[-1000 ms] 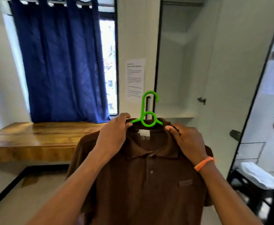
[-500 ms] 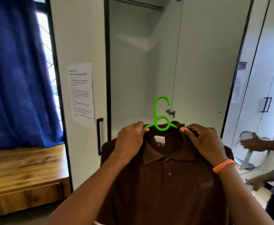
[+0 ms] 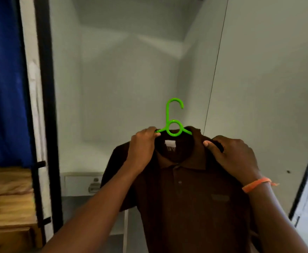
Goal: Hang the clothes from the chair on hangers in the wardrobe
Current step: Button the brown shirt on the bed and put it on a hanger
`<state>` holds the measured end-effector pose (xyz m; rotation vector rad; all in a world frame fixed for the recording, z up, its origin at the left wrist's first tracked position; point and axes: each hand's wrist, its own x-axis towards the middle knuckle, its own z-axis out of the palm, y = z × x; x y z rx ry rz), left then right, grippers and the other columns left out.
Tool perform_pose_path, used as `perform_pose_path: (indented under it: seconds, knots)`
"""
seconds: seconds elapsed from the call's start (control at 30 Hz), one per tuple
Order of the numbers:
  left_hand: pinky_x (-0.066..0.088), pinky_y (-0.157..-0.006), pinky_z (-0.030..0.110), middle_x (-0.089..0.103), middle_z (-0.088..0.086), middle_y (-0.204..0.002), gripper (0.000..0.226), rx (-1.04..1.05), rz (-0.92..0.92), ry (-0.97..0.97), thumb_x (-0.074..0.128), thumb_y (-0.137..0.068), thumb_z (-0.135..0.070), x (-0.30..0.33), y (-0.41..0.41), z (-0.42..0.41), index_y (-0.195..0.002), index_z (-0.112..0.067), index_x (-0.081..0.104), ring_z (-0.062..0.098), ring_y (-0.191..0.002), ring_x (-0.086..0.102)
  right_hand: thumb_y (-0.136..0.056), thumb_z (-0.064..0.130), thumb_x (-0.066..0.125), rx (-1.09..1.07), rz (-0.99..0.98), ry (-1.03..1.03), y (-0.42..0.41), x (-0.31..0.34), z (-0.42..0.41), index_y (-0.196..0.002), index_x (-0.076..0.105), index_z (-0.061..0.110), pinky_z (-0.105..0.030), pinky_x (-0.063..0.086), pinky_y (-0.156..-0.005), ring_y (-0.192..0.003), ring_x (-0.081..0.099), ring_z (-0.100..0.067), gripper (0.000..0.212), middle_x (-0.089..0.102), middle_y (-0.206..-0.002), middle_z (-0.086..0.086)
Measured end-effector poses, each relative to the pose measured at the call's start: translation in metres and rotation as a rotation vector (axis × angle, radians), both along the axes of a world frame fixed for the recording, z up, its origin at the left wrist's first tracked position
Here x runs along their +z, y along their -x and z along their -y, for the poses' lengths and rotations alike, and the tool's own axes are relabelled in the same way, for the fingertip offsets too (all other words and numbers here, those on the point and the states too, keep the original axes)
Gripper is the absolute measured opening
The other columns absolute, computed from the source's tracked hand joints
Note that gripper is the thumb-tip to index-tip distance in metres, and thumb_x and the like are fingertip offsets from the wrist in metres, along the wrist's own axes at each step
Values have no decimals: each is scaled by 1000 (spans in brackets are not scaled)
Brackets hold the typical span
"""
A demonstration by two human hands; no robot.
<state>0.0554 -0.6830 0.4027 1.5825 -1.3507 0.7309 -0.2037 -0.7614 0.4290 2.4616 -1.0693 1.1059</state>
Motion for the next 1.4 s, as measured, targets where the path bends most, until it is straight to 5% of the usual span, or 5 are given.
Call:
perform_pose_path:
  seconds: [0.6,0.8,1.1,1.23,1.4]
  knots:
    - [40,-68,33,66,13,-98,21,30,-130,-23,54,-100,-22,226,-225,254,-104,-5,66,31,-94,61,-94,66,43,-107,294,247,-211,165,243,-61,48,18,-30,40,-52,-60,58,-29,58,52,-60,-3]
    - [41,-87,36,56,19,-128,40,-71,-229,29,46,-103,-33,308,-254,319,-130,-3,49,37,-117,54,-97,58,49,-127,403,285,-268,276,305,-70,54,14,-32,39,-61,-70,57,-33,52,59,-76,-11]
    - [49,-95,40,62,9,-106,10,-378,-154,-40,60,-97,-24,362,-260,400,-88,-20,59,26,-104,62,-98,47,54,-224,493,364,-323,405,380,-107,67,2,-43,48,-83,-104,61,-46,48,63,-113,-27]
    - [47,-103,40,57,8,-127,39,-417,-127,-46,58,-98,-25,378,-256,419,-134,-10,52,22,-116,57,-100,43,52,-256,500,467,-328,432,398,-114,63,-2,-46,48,-85,-106,59,-48,48,60,-116,-30]
    - [47,-94,36,55,7,-115,20,-420,-74,-23,53,-101,-21,397,-251,441,-119,-14,57,14,-99,51,-100,38,54,-306,474,570,-332,455,416,-118,60,-4,-47,48,-85,-106,59,-48,46,59,-116,-30]
